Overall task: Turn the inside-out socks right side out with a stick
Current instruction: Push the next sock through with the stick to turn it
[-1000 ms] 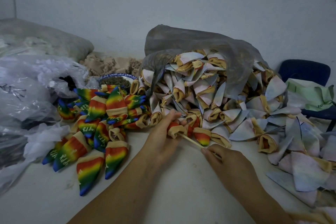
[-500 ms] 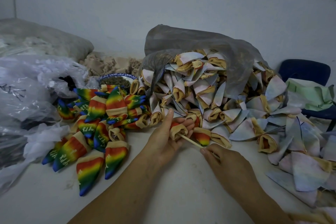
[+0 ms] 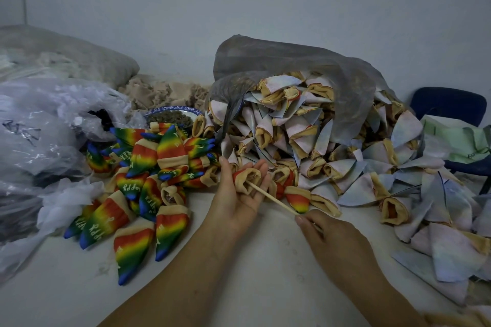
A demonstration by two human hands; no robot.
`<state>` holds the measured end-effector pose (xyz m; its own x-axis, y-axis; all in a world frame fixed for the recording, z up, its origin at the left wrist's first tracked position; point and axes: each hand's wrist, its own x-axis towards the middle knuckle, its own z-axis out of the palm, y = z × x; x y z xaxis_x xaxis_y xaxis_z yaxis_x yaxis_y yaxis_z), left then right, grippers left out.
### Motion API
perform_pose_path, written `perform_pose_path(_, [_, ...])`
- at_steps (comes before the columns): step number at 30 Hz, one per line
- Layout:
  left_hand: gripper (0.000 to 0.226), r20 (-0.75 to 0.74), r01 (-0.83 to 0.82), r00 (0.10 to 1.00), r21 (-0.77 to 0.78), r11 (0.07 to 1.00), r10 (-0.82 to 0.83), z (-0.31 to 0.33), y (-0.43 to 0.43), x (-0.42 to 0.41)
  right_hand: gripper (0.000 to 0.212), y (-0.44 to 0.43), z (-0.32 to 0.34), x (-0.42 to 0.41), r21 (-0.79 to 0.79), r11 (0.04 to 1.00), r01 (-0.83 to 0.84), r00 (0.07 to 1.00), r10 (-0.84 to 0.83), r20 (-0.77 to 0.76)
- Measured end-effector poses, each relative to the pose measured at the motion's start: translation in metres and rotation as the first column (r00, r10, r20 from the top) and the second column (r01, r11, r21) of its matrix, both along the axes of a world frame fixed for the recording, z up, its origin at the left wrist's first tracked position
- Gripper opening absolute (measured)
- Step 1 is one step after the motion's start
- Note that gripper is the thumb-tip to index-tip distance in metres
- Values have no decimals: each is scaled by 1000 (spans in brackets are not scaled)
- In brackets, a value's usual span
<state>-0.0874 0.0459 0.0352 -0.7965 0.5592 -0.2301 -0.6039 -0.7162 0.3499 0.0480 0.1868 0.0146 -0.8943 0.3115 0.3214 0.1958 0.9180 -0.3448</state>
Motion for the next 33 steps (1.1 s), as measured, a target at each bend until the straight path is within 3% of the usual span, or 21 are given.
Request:
perform_pose_path(10, [55,-107,35,993,-106,994,-46,-4,2,0,26,-2,4,2,-14,1000,23,1000,-23,4])
perform_pose_path(18, [28,-223,129,962,-146,981,-160,-9,10,11,28,-3,4,2,-42,998,39,999,-38,19])
perform_pose_path(21, [28,-296,132,938,-183,974,-183,-8,12,14,30,-4,6,2,-71,997,40,998,-37,44])
perform_pose_path(24, [39,-332,112,928,-185,976,-170,-7,14,17,28,-7,7,2,-198,980,23,998,-10,67])
perform_pose_path(28, [45,-364,94,920,-149,984,-143,-2,14,18,27,-14,12,0,-553,833,-32,996,72,51])
perform_pose_path(30, [44,-360,65,926,-154,986,-117,-2,16,20,27,-16,12,1,-591,806,-37,997,74,38])
perform_pose_path(33, [41,-328,46,940,-144,989,-91,-5,17,21,25,-17,12,1,-519,854,-24,996,65,60])
